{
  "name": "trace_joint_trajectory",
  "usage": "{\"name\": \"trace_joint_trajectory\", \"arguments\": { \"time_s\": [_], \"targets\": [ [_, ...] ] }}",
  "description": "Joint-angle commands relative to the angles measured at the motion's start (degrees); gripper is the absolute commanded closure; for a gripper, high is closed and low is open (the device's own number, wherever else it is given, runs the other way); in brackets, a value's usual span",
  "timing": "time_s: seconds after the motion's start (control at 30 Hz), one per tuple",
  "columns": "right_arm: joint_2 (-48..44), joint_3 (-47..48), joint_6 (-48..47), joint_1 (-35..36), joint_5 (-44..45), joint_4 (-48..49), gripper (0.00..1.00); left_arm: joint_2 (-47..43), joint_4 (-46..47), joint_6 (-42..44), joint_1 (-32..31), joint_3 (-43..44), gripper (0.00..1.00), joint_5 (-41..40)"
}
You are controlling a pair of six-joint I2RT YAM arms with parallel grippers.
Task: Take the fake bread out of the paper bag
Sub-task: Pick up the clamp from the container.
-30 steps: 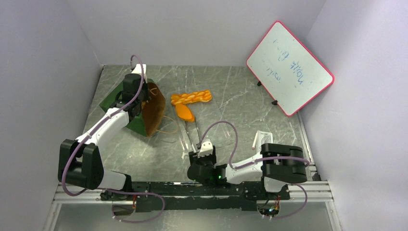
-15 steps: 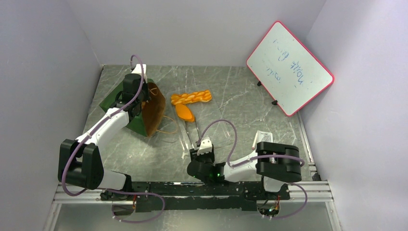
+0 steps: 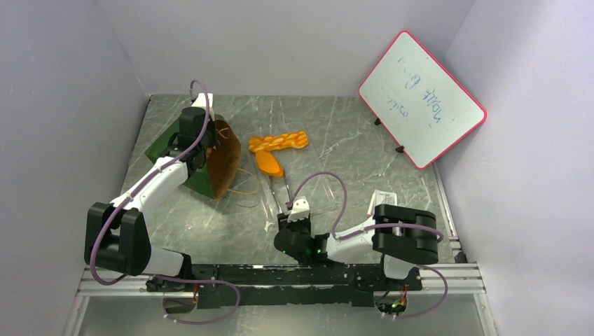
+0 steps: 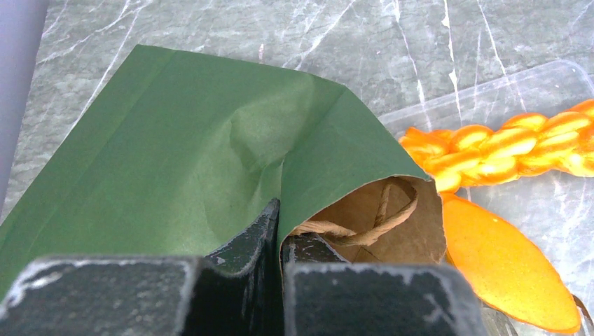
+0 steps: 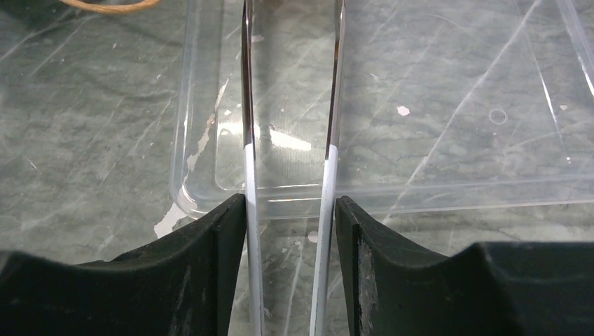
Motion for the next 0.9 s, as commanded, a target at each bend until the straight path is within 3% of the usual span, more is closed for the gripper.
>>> {"name": "trace_joint_trajectory", "arguments": {
  "time_s": [0.0, 0.17, 0.4, 0.53, 0.87],
  "targets": [
    [0.75, -0.52, 1.11, -1.0, -1.46, 1.38, 0.48, 0.2, 0.81, -0.76, 0.45, -0.44, 0.93, 1.43],
    [1.26, -0.58, 0.67, -1.21, -2.73, 2.46, 0.52, 0.26, 0.76, -0.78, 0.45, -0.4, 0.93, 1.5],
    [-1.42, -1.29, 1.71, -1.21, -2.78, 0.3, 0.77, 0.33, 0.54, -0.66, 0.45, -0.1, 0.93, 1.41],
    [-5.02, -1.43, 3.41, -1.24, -2.79, -3.94, 0.86, 0.45, 0.56, -0.71, 0.46, 0.08, 0.93, 1.32],
    [-10.29, 2.37, 8.35, -1.19, -4.64, -17.87, 0.83, 0.61, 0.1, -0.52, 0.44, 0.7, 0.93, 1.3]
  ]
}}
